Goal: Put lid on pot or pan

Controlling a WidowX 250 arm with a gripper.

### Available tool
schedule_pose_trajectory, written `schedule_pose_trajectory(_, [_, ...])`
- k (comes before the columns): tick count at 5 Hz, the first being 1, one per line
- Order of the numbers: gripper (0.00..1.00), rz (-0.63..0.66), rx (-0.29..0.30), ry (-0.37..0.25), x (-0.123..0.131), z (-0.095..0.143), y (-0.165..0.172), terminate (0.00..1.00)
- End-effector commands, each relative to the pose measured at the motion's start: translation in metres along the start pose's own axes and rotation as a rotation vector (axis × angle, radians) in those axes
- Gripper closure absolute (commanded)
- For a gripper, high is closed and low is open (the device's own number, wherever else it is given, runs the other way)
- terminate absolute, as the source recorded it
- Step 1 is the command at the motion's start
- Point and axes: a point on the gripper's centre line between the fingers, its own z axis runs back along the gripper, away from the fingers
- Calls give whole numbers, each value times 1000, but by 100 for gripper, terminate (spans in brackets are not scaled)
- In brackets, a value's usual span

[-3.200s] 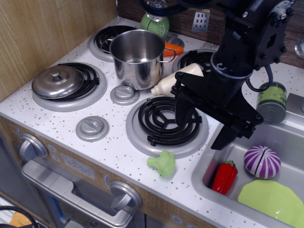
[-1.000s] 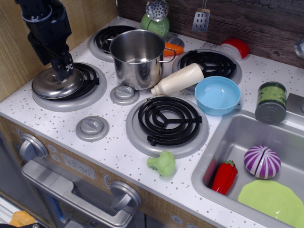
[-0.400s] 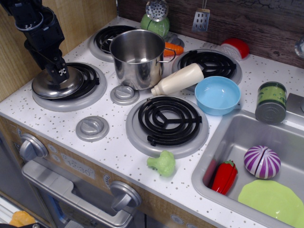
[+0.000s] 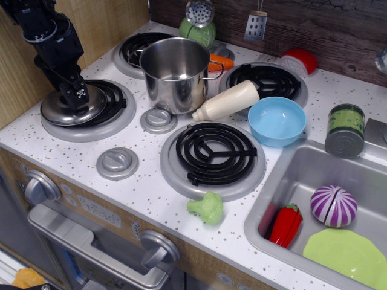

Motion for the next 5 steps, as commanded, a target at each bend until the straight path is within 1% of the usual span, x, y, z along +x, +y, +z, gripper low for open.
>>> schedule_pose_trajectory(1, [100, 1, 10, -14, 4, 8, 11, 0])
schedule_pose_trajectory(3, [100, 29, -16, 19, 7, 20, -1, 0])
schedule_pose_trajectory(4, [100, 49, -7, 35, 22, 50, -16, 0])
schedule_pose_trajectory(5, [100, 76, 21, 28, 47, 84, -39, 0])
